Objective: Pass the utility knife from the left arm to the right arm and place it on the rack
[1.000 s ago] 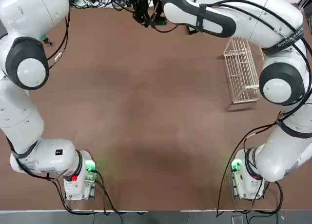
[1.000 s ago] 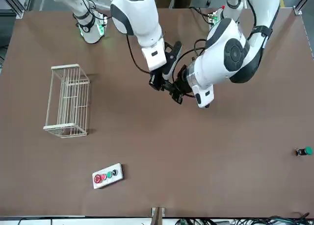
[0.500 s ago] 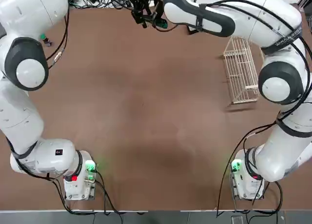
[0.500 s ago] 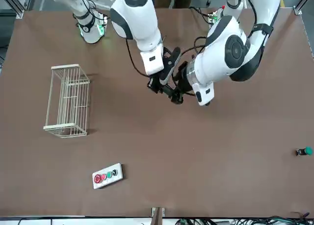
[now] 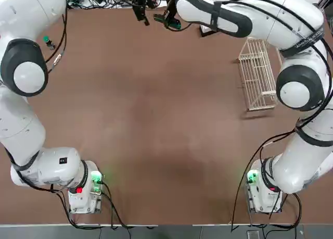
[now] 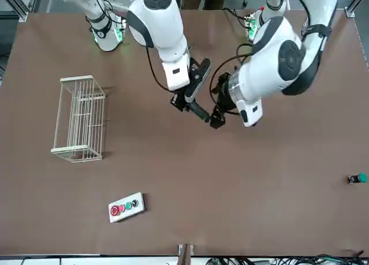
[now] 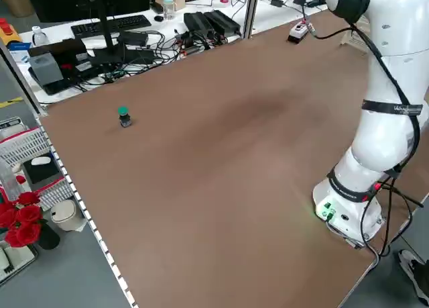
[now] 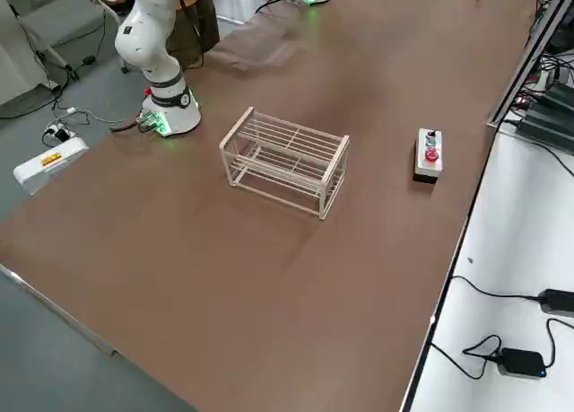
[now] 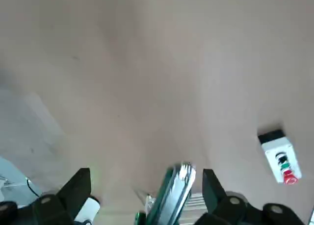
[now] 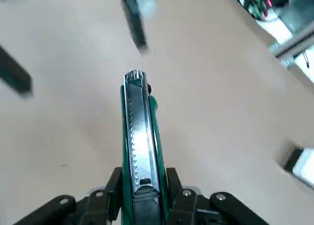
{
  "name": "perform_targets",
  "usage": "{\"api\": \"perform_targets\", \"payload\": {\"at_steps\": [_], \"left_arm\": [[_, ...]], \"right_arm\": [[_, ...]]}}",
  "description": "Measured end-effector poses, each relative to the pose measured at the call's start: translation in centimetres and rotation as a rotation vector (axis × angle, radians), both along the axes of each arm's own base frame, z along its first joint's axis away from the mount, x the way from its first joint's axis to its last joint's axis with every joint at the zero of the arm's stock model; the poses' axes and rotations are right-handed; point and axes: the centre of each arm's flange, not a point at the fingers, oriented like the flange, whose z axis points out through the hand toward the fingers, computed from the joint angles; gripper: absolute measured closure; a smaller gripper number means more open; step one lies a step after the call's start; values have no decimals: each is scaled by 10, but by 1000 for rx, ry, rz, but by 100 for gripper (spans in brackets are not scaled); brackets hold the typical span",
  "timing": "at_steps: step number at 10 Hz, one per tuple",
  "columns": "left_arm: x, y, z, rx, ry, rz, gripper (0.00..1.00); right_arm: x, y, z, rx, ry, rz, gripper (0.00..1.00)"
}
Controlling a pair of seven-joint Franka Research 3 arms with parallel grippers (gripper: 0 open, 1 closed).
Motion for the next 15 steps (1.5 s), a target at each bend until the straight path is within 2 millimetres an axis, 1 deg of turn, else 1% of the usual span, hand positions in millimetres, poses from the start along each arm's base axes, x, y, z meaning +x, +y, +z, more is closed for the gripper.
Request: {"api": "perform_targets", "payload": {"at_steps": [1,2,3,4,5,6,7,9,10,11,12,13,14,15], "left_arm": [[11,29,0,9,3,-11,0],[22,62,3,9,-12,-36,0],[32,98,12,8,-50,-63,0],[37,133,26,11,-94,-91,0],[40,168,41,27,-146,-118,0],[41,198,54,67,-204,-168,0],[40,218,62,117,-252,-231,0],[35,240,74,181,-312,-366,0],[30,254,79,195,-333,-492,0],[20,265,84,226,-323,-653,0],[9,272,88,253,-295,-805,0],[2,273,91,258,-283,-891,0],[0,272,93,252,-289,-933,0],[0,272,92,229,-300,-962,0]], "right_arm": [[2,-15,10,-22,19,-73,59],[4,-37,24,-44,31,-156,59],[7,-65,37,-64,42,-236,59],[10,-99,45,-68,64,-312,59],[17,-142,50,-65,91,-398,59],[21,-187,51,-65,118,-490,59],[19,-232,48,-78,139,-578,59],[4,-317,33,-107,168,-730,59],[-6,-358,19,-99,167,-801,59],[-16,-398,0,-82,168,-868,59],[-27,-434,-21,-70,185,-929,59],[-35,-462,-40,-64,212,-976,59],[-41,-482,-60,-56,228,-1012,59],[-45,-495,-83,-45,225,-1019,59]]}}
